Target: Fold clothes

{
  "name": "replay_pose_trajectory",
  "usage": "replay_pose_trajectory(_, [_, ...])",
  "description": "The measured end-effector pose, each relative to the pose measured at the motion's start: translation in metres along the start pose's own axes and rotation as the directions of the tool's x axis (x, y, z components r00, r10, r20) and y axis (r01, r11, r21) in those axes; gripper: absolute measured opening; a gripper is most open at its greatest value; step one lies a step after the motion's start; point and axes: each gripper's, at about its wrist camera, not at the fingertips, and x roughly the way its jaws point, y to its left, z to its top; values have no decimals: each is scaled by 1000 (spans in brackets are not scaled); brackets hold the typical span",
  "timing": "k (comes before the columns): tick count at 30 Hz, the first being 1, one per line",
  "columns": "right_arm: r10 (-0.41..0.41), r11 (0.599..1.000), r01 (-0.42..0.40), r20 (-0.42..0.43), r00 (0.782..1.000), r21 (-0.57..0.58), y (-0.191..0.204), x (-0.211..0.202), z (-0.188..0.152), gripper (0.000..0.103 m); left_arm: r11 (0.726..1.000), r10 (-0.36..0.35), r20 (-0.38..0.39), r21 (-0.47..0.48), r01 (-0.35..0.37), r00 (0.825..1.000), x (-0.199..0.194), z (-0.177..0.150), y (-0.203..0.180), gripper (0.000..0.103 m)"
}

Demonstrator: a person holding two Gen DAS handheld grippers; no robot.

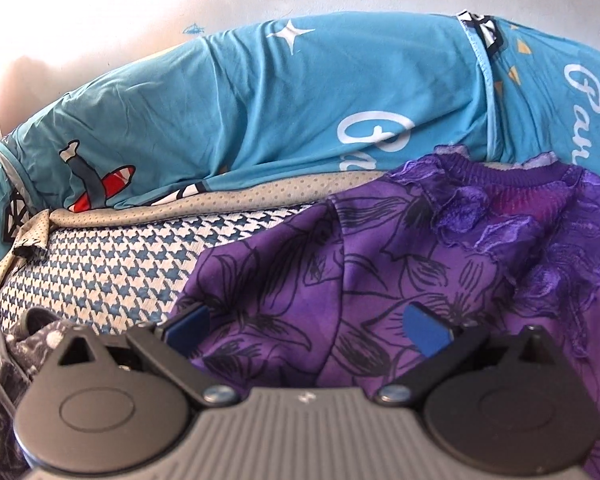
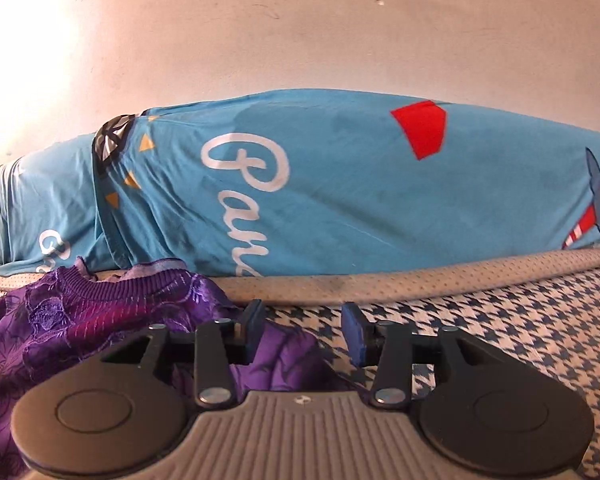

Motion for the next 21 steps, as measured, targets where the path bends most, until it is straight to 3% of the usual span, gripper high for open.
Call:
replay_pose_trajectory(2, [5,999,-5,3,1000,47,-13,-4,-7,58,1000,-16,9,-1,16,1000,-7,-1,-5,103])
replay_pose_trajectory(5, [5,996,-3,-31,999,87,-28,3,-19,59,999,-20,16,27,19,1000,-13,-6,-14,103])
replay_pose_trajectory(12, [55,997,-53,-30,998,50,-18,13,-24,59,998,-17,4,57,16,1000,-11,-7,-22,103])
replay_pose_trajectory(18, [48,999,-48,-54,997,8,-2,31,-28,59,997,-23,-1,76,23,1000,-7,-7,-29,103])
replay_pose_trajectory(20, [50,999,-49,-74,996,10,1,38,-29,50,996,-23,-6,82,24,1000,-5,-7,-30,103])
replay_pose_trajectory(21, [47,999,-47,-83,995,7,2,41,-30,30,996,-23,-10,86,24,1000,-4,-8,-31,103])
